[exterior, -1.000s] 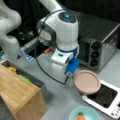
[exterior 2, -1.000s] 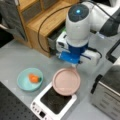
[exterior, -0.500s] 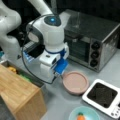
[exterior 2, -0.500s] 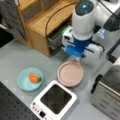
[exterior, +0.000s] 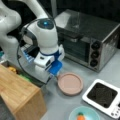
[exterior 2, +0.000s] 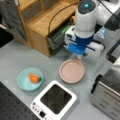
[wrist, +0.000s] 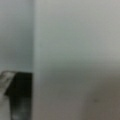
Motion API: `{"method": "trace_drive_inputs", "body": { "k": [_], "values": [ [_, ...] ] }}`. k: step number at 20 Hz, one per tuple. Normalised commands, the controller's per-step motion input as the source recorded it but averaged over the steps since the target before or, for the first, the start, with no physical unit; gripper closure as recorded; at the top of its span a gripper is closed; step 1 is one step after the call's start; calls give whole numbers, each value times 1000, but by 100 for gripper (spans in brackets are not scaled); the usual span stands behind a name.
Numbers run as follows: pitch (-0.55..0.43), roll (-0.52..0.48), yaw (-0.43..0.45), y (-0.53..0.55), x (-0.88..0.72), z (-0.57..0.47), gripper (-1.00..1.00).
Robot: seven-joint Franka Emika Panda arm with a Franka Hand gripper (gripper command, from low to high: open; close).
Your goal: Pick up the pan. Place the pan on the table. Pick up the bowl. Place the bowl on the stove.
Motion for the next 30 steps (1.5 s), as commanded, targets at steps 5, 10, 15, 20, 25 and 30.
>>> {"method": "trace_drive_inputs", "body": {
  "k": [5,10,15,20,25,30],
  "values": [
    [-265,46,-33,-93,-281,-213,100],
    [-219,33,-39,-66,-234,-178,100],
    [-178,25,-43,-41,-198,-176,-100],
    [-147,19,-46,-37,-144,-166,-100],
    [-128,21,-40,-36,-78,-126,-100],
    [-103,21,-32,-58,-49,-50,-100]
  ]
}}
